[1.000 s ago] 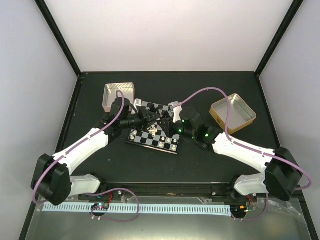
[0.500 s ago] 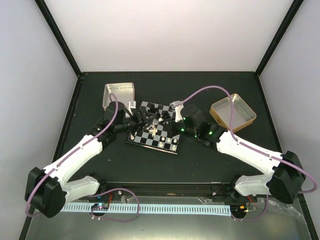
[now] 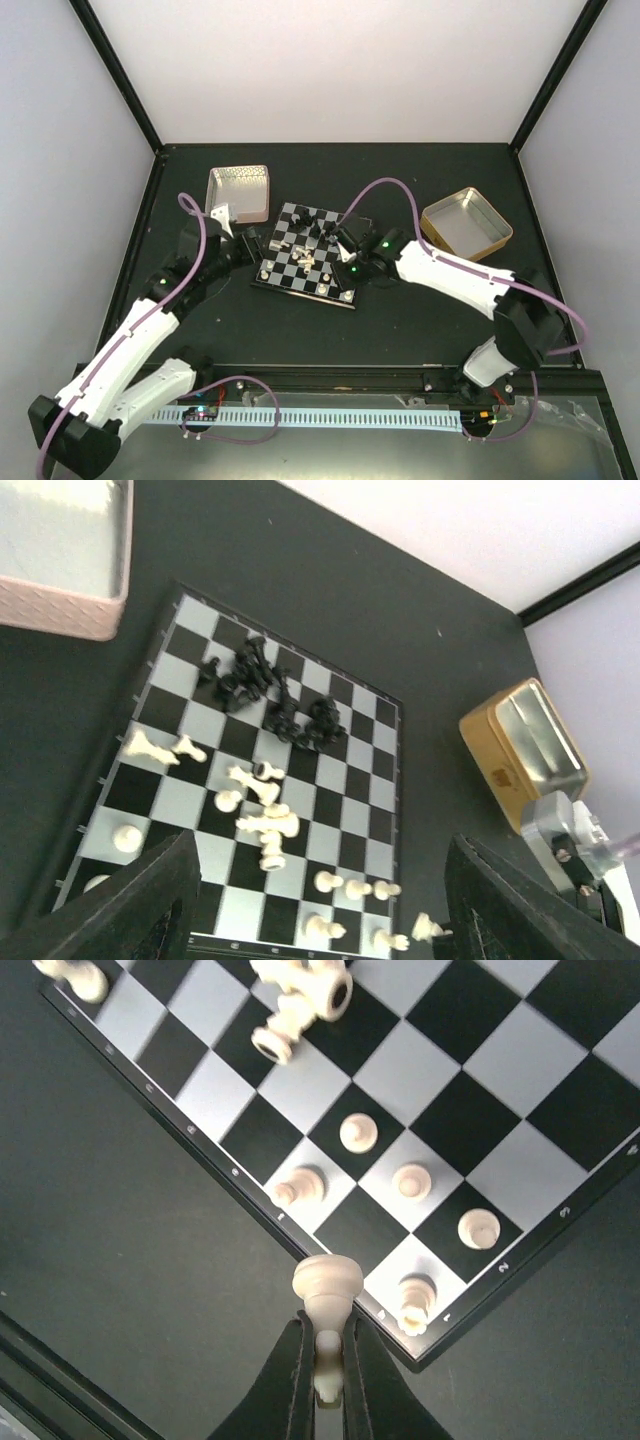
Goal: Set up the chess pieces on the board
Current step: Place the chess piece on the chessboard.
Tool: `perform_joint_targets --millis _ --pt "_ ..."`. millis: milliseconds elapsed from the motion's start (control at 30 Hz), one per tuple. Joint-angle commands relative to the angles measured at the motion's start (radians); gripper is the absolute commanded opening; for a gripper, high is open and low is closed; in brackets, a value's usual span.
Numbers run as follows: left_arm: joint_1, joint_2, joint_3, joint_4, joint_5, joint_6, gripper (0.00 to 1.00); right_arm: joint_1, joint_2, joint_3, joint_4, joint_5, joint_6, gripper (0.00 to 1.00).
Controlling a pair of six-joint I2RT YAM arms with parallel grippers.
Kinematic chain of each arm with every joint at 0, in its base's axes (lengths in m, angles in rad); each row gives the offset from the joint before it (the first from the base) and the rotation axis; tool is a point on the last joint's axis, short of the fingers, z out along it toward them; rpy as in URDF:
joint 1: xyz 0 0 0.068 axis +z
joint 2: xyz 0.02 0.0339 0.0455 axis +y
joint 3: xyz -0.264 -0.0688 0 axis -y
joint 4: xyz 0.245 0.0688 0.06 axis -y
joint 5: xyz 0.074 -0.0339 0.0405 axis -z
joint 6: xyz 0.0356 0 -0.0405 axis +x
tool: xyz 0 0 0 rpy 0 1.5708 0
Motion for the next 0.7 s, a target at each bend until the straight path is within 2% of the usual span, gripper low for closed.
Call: perform_joint_targets --millis 0,167,233,400,667 --pt "0.007 -0.058 0.007 -0.074 -0.119 0.179 0.70 0.022 0.066 0.083 -0.140 -0.007 -0.024 0.01" --pt "0.008 -0.076 -0.015 -0.081 -0.117 0.292 0.70 0.057 0.175 0.174 -0.214 0.022 -0.026 0.01" --pt "0.010 -0.074 -0.020 -0.094 -0.157 0.278 0.72 0.065 0.219 0.211 -0.240 0.046 -0.026 0.01" --pt "0.013 -0.075 -0.031 -0.073 -0.128 0.284 0.72 0.079 0.321 0.285 -0.306 0.104 -0.027 0.01" --pt "0.024 -0.099 -0.041 -0.064 -0.134 0.284 0.73 0.082 0.381 0.339 -0.368 0.153 -0.021 0.01"
